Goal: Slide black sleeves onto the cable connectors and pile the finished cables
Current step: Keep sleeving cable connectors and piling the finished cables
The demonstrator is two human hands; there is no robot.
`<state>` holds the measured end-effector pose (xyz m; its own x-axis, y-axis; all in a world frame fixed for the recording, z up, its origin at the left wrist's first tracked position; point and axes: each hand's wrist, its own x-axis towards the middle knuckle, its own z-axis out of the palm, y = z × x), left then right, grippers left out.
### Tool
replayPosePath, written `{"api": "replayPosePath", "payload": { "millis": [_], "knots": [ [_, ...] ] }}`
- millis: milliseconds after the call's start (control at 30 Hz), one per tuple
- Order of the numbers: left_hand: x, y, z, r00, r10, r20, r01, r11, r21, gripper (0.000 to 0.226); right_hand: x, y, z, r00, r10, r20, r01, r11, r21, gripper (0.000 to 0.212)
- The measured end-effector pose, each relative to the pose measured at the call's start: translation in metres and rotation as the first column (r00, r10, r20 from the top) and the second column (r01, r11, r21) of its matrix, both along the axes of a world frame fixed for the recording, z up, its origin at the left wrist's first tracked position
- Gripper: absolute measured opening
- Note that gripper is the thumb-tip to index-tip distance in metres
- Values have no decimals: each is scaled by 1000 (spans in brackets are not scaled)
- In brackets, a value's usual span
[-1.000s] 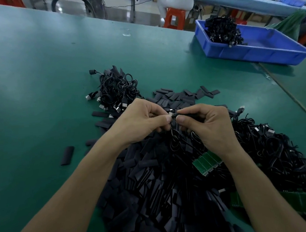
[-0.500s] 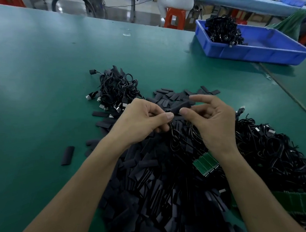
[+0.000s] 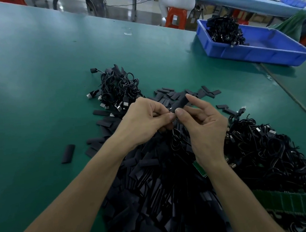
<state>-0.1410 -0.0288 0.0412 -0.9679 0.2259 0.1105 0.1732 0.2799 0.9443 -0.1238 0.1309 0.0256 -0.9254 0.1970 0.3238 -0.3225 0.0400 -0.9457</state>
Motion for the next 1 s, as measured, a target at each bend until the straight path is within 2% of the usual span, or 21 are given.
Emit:
{"api": "replayPosePath", "payload": {
  "millis": [167, 333, 400, 533, 600, 667, 733, 800, 867, 900, 1000],
  "knots": [
    [1, 3, -1, 1000, 22, 10, -22, 999, 41, 16, 0, -6, 7, 999, -3, -51, 6, 998, 62, 33],
    [1, 6, -2, 999, 46, -5, -45, 997, 65, 15, -3, -5, 13, 1000, 15, -26, -12, 992, 128, 30],
    [-1, 5, -3, 999, 40, -19, -40, 999, 2, 12, -6, -1, 16, 1000, 11, -3, -11, 994, 105, 29],
    [-4, -3, -5, 999, -23, -42, 12, 969, -246, 18, -10, 8, 23, 998, 1, 63, 1, 1000, -21, 25],
    [-5, -6, -4, 992, 18, -123, -50, 964, -260, 24, -12, 16, 29, 990, 63, 124, -70, 996, 50, 25],
    [-10, -9, 1, 973, 122, -196, -157, 972, -174, 26, -13, 28, 37, 967, 135, 215, -179, 964, 199, 30],
    [-24, -13, 6, 934, 286, -217, -305, 951, -59, 26, -13, 47, 47, 925, 182, 333, -319, 848, 423, 46],
    [-46, -20, 12, 872, 453, -188, -459, 888, 13, 33, -11, 65, 55, 832, 235, 502, -524, 629, 574, 56],
    [-72, -30, 16, 817, 561, -129, -565, 825, 10, 40, -5, 81, 60, 710, 259, 655, -693, 423, 584, 60],
    [-84, -35, 17, 800, 592, -98, -595, 803, -4, 42, -1, 86, 61, 668, 253, 700, -737, 360, 572, 66],
    [-116, -51, 16, 768, 640, -24, -639, 763, -99, 42, 9, 92, 57, 643, 211, 736, -763, 265, 590, 80]
  ]
}}
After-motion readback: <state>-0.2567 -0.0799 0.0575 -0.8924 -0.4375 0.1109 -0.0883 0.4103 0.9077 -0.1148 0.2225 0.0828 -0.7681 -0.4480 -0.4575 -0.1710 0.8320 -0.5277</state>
